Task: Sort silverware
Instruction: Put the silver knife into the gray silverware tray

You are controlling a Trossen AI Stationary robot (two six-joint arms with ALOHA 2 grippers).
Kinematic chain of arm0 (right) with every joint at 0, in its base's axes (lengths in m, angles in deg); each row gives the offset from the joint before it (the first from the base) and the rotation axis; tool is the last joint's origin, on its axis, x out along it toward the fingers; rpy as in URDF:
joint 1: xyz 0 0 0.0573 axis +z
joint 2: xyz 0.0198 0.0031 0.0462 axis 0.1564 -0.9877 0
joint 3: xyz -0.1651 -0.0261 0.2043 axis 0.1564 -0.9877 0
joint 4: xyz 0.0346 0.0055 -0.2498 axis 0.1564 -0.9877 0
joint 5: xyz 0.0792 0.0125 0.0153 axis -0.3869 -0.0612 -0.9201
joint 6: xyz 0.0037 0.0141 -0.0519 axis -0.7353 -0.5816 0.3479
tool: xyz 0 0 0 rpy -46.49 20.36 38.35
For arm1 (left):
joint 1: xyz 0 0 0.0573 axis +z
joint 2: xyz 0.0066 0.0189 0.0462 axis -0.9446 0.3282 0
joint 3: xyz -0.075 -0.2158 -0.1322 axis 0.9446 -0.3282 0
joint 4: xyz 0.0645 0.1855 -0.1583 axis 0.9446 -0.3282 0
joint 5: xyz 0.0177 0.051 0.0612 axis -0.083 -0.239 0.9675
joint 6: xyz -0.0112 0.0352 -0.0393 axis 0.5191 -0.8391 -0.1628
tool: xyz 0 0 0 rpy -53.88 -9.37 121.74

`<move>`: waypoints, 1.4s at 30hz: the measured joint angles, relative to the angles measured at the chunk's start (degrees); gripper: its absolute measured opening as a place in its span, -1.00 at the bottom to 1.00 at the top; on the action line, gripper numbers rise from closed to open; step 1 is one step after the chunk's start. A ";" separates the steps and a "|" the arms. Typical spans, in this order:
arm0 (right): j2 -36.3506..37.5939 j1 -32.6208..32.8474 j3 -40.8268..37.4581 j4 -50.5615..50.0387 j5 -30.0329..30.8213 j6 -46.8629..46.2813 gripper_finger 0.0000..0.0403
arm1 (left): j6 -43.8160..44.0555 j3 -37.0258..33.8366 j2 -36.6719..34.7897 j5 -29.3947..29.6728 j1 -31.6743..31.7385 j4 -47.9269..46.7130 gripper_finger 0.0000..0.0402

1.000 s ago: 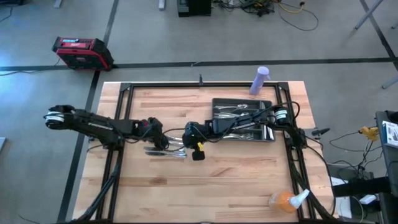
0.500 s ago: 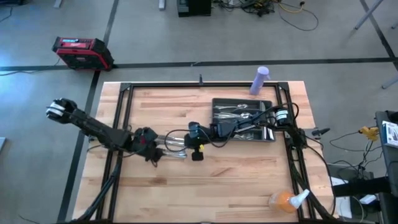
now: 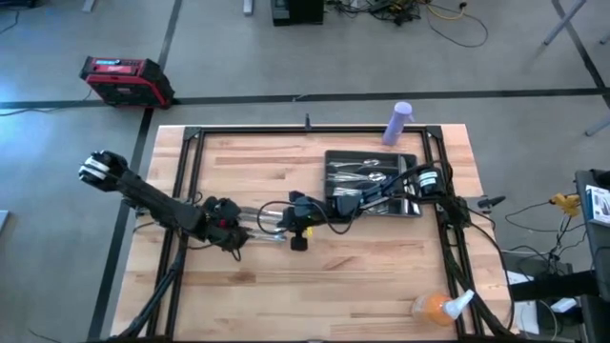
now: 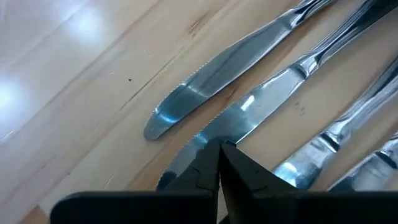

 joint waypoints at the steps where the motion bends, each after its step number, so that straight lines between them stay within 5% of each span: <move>1: -0.08 0.02 -0.04 -0.20 0.15 0.00 -1.00 | 0.23 0.02 0.70 0.38 0.00 0.06 -1.00; 9: -1.38 0.91 -0.55 0.71 10.55 1.07 -1.00 | 0.68 0.33 4.79 0.39 -0.04 -0.20 -1.00; 21: -1.38 0.86 -0.46 0.62 9.83 1.78 -0.98 | -2.12 0.26 5.01 0.28 -0.02 -0.20 -1.00; 34: -1.38 -0.39 0.95 -2.62 7.34 1.98 -0.45 | -2.30 0.16 4.92 0.50 -0.02 0.02 -1.00; 42: -1.38 -2.13 2.10 -4.11 7.28 2.94 -0.38 | -2.59 0.16 4.92 0.56 0.00 0.08 -1.00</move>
